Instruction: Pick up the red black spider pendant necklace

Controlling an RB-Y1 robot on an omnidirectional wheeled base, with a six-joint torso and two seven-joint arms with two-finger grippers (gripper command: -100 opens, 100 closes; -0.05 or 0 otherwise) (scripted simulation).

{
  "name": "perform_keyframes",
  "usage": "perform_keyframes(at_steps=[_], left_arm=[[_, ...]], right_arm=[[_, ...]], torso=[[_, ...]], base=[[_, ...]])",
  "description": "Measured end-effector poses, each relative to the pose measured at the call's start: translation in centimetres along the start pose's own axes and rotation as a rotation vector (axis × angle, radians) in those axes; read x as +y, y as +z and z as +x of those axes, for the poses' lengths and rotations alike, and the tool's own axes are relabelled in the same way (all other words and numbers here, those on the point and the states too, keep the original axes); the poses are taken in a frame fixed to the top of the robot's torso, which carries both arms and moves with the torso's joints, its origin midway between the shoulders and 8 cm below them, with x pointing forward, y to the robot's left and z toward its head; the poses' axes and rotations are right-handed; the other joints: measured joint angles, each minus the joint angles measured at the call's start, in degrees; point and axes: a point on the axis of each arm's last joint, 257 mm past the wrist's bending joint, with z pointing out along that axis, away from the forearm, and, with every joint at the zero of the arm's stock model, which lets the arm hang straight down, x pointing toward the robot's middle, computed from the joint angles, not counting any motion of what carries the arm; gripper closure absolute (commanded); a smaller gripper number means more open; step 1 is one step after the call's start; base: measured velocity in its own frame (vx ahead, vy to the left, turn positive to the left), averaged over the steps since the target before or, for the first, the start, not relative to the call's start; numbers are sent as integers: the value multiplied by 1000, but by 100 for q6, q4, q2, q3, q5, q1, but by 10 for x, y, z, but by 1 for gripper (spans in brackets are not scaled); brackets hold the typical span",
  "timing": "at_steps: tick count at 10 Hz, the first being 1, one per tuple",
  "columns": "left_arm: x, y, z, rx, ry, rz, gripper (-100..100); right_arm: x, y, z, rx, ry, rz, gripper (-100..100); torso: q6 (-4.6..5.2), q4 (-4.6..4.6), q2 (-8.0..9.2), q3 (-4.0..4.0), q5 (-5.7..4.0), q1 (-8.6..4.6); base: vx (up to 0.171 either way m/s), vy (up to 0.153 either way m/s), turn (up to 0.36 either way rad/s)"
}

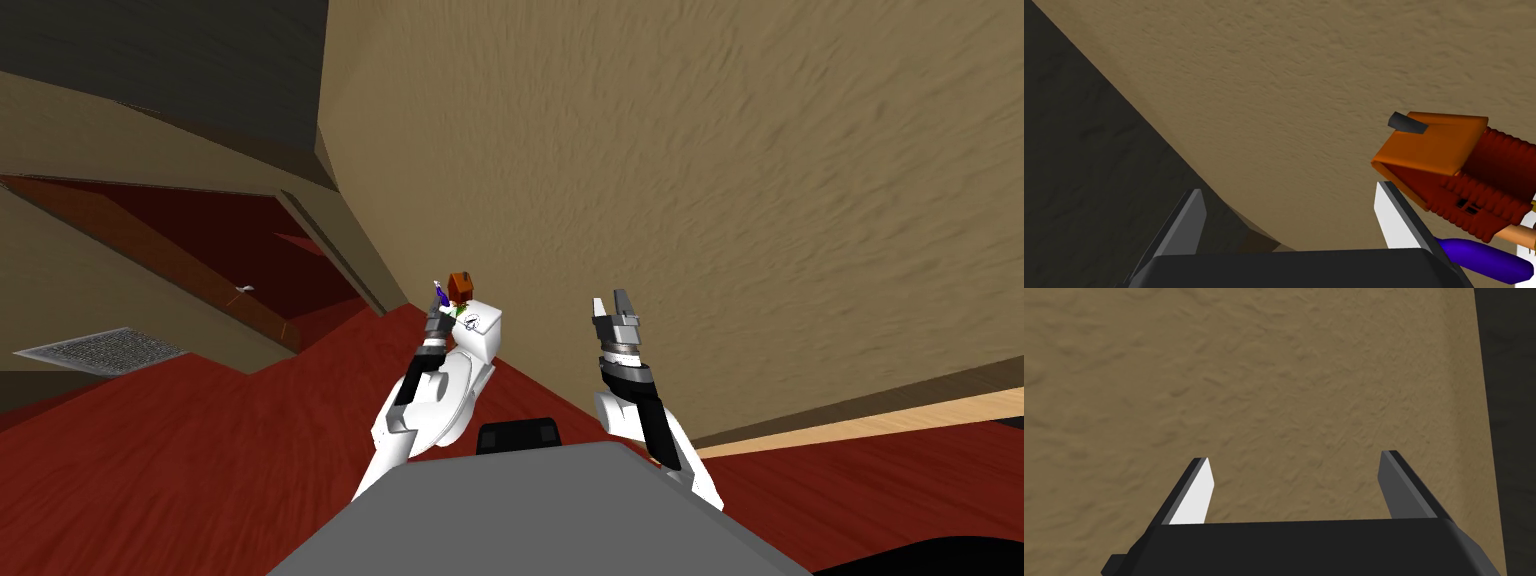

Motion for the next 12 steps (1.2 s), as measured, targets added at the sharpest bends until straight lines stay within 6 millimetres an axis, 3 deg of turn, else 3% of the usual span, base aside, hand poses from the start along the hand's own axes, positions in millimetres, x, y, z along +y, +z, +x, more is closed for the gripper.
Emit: perform_keyframes(at_steps=[4,12], left_arm=[[37,31,1,-12,-48,-98,-100],[102,71,-3,-46,-119,-270,-100]], right_arm=[[0,0,0,0,0,0,0],[0,0,0,0,0,0,0]], torso=[[0,0,-1,0,-2,-7],[-2,-2,-9,-5,-2,-8]], base=[[-36,-12,-19],[-23,-18,1]])
